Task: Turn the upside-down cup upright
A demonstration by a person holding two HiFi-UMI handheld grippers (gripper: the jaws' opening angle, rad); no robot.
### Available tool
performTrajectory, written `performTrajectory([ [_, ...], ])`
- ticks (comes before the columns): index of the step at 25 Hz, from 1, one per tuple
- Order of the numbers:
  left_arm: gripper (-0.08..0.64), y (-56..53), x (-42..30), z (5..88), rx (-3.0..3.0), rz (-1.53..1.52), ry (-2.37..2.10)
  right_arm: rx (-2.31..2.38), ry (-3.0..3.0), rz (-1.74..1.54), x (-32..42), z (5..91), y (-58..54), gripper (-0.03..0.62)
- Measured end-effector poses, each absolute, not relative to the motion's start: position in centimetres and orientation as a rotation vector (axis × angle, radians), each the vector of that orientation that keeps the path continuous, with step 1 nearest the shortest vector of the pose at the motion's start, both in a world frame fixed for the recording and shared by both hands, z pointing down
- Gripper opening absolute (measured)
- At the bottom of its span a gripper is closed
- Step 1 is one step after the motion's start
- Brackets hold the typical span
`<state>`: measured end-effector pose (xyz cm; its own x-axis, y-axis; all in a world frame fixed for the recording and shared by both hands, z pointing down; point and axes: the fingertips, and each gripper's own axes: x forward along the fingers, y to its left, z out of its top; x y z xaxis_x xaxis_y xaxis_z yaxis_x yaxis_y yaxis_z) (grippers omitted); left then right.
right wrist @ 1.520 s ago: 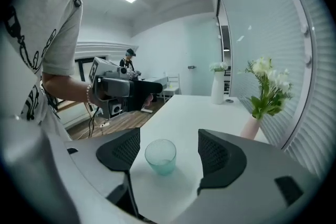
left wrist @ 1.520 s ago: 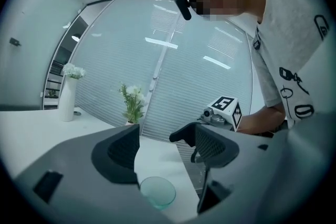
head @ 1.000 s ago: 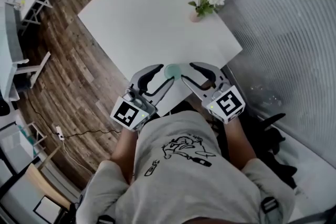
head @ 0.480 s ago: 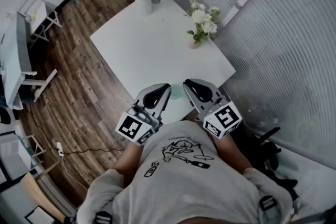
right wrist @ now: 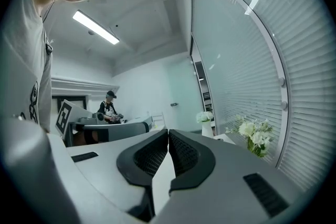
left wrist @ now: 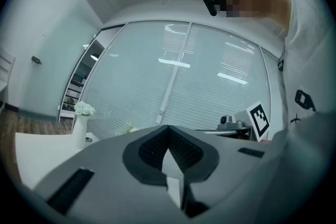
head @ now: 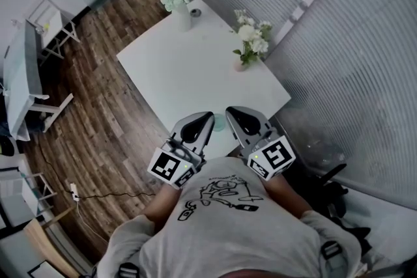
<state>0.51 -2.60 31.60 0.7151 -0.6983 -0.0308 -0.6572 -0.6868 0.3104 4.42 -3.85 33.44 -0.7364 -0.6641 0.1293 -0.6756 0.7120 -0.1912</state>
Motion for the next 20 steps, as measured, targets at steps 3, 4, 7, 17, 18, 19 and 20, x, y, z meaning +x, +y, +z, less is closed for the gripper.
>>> performTrajectory([
  [3,0.003,-2.4,0.2,31.0,2.655,-0.224,-1.070,1.124,-2.851,0.327,4.0,33.1,-3.6,0.038],
  [4,0.003,-2.3,0.1,30.7,2.658,-0.226,-1.071,1.124,-2.849,0.319,3.8,32.9,-3.5,0.038],
  [7,0.003,-2.2,-0.2,30.3,2.668,-0.234,-1.073,1.122,-2.844,0.290,3.4,32.4,-3.3,0.037],
  [17,0.003,-2.0,-0.5,30.5,2.664,-0.235,-1.089,1.128,-2.847,0.261,3.4,32.2,-3.2,0.037],
  [18,0.003,-2.0,-0.5,30.5,2.664,-0.236,-1.090,1.129,-2.849,0.254,3.4,32.1,-3.1,0.037],
  [19,0.003,-1.9,-0.5,30.5,2.664,-0.236,-1.090,1.129,-2.850,0.252,3.5,32.1,-3.0,0.037],
  [20,0.003,-1.8,-0.5,30.5,2.664,-0.237,-1.090,1.130,-2.849,0.251,3.5,32.0,-2.9,0.037],
])
